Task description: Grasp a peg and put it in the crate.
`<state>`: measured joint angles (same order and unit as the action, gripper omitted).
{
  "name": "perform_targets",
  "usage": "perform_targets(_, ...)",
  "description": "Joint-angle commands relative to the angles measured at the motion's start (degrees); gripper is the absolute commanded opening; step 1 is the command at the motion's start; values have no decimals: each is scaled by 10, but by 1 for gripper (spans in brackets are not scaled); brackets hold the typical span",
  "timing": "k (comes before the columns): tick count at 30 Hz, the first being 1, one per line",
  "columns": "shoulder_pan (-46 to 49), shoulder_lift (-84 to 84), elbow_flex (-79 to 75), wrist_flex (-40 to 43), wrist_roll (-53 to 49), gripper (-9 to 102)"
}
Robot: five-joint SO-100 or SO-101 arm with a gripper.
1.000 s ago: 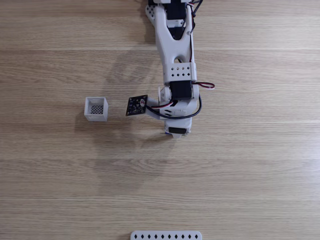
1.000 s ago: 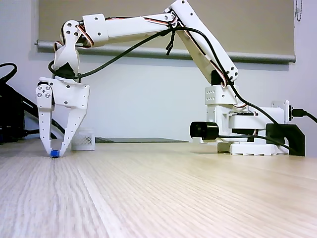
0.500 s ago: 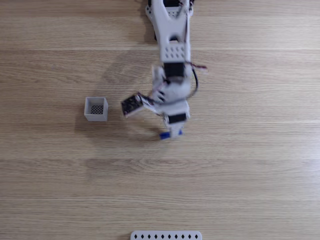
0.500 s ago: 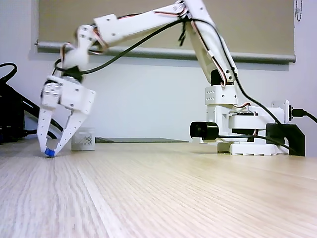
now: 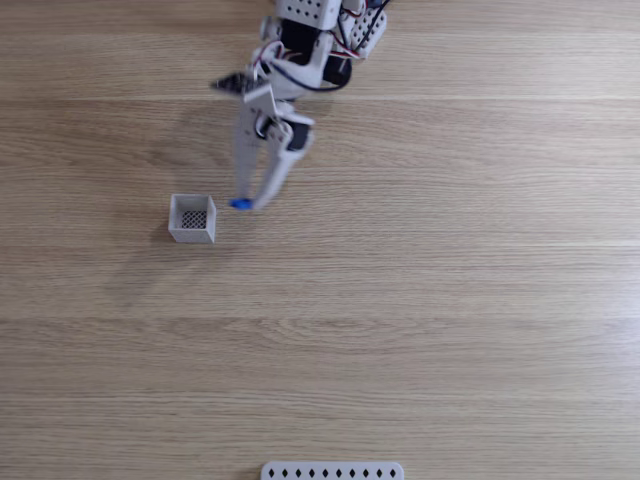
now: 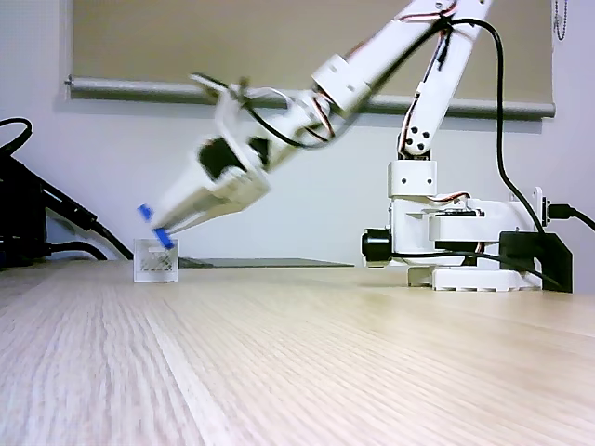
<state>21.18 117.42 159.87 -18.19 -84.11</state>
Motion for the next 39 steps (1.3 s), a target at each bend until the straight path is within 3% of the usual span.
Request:
perform_targets(1,35,19,-11,-137,-92,0)
perform_targets(6,61,-76,-12,-244,-98,0)
perform_targets(13,74,-215,-60,-313,-97,0)
perform_targets(28,116,-332,-139,-312,-96,1)
perform_targets(36,114,-319,-129,-310,-95,24)
perform_targets(39,113,-295,-123,-306,-91,21)
